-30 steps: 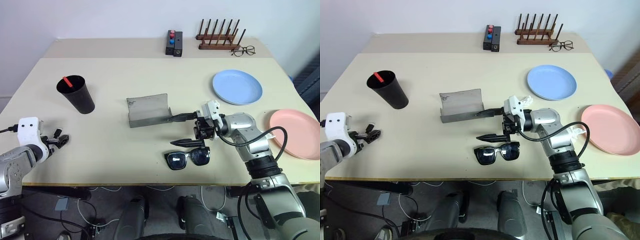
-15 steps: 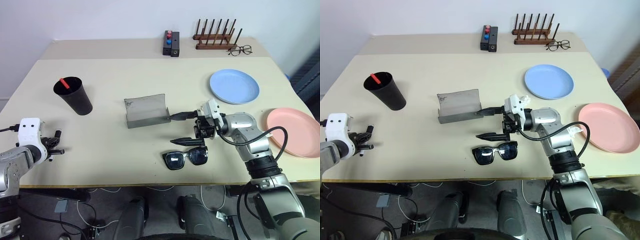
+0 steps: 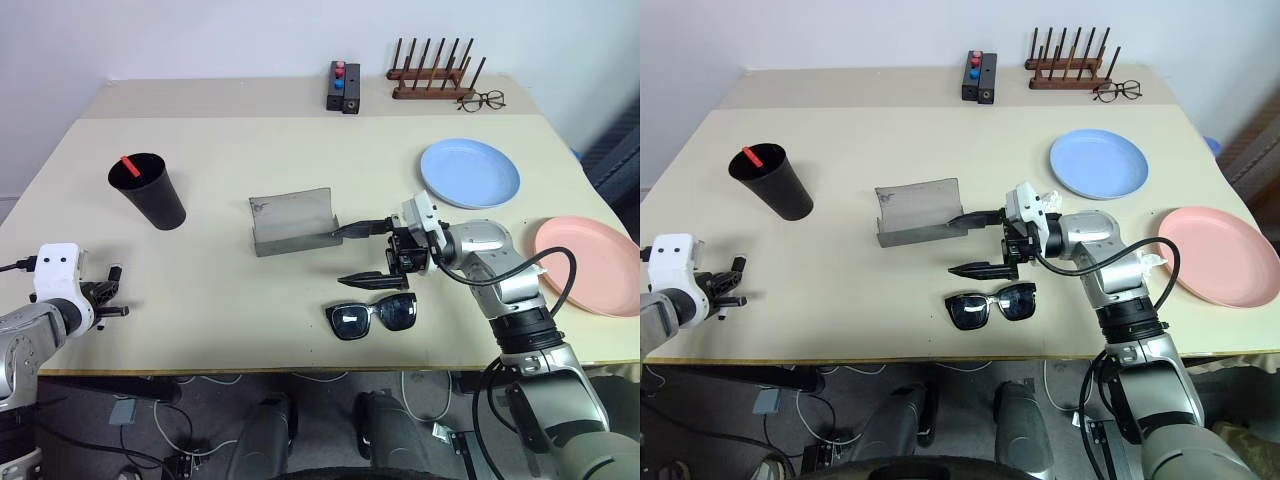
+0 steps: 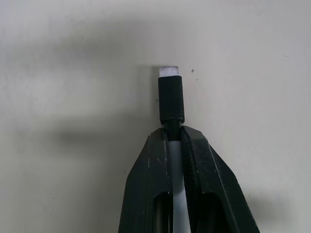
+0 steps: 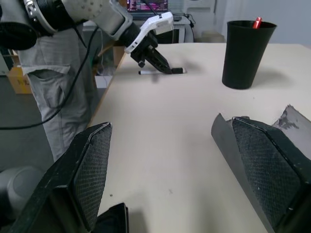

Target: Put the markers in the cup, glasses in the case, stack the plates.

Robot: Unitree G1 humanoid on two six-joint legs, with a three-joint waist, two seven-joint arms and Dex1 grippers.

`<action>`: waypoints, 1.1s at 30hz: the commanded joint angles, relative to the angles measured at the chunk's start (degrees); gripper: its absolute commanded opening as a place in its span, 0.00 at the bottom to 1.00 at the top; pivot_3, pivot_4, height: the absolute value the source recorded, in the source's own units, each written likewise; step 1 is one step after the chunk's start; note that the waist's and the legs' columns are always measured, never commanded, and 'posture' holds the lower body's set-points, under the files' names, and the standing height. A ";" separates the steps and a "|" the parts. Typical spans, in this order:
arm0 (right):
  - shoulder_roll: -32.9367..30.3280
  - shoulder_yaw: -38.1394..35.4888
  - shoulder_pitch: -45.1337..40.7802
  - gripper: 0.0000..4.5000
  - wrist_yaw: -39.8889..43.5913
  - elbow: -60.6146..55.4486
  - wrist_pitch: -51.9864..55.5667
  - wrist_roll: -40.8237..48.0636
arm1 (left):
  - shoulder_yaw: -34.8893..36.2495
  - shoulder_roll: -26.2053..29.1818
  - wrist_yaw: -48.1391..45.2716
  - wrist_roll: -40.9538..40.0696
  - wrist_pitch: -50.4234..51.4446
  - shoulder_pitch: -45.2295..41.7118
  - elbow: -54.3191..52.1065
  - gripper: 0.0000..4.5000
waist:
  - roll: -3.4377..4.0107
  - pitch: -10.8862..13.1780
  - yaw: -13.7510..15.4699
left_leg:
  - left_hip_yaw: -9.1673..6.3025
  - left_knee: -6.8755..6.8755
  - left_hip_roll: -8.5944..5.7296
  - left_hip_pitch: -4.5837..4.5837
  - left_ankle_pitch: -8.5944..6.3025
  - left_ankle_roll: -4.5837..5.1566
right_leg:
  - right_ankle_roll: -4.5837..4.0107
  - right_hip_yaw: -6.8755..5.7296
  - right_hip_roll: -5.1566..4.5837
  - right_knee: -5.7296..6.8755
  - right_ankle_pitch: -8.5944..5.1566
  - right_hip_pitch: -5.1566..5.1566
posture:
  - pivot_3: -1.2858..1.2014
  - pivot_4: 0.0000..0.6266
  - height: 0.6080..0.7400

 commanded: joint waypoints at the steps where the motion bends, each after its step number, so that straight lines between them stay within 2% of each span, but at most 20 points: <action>1: 0.19 -0.67 -1.66 0.90 -0.59 -3.17 0.61 1.36 | 0.74 -0.40 0.00 0.27 1.05 0.78 -0.36 0.01 | 0.00 0.00 0.02 | 0.00 0.00 0.00 0.00 0.00 0.00 | 0.00 0.00 0.00 0.00 0.00 0.00 | 0.52 0.24 1.00; 20: 0.12 -1.15 -0.55 0.90 -0.41 -1.51 -1.59 1.23 | -0.20 -0.28 -0.58 0.51 -0.12 0.57 -1.22 0.01 | 0.00 0.00 0.03 | 0.00 0.00 -0.01 0.00 0.00 0.00 | 0.00 0.00 0.00 0.00 0.00 0.01 | 0.52 0.24 1.00; 33: 0.18 -1.33 -0.70 0.90 -0.47 -0.13 -2.81 1.14 | -2.21 1.09 -6.42 -3.30 2.43 2.16 -12.32 0.01 | -0.04 0.02 0.05 | -0.03 0.02 0.02 -0.03 0.00 0.00 | -0.16 -0.01 0.00 -0.02 -0.09 0.01 | 0.52 0.24 1.00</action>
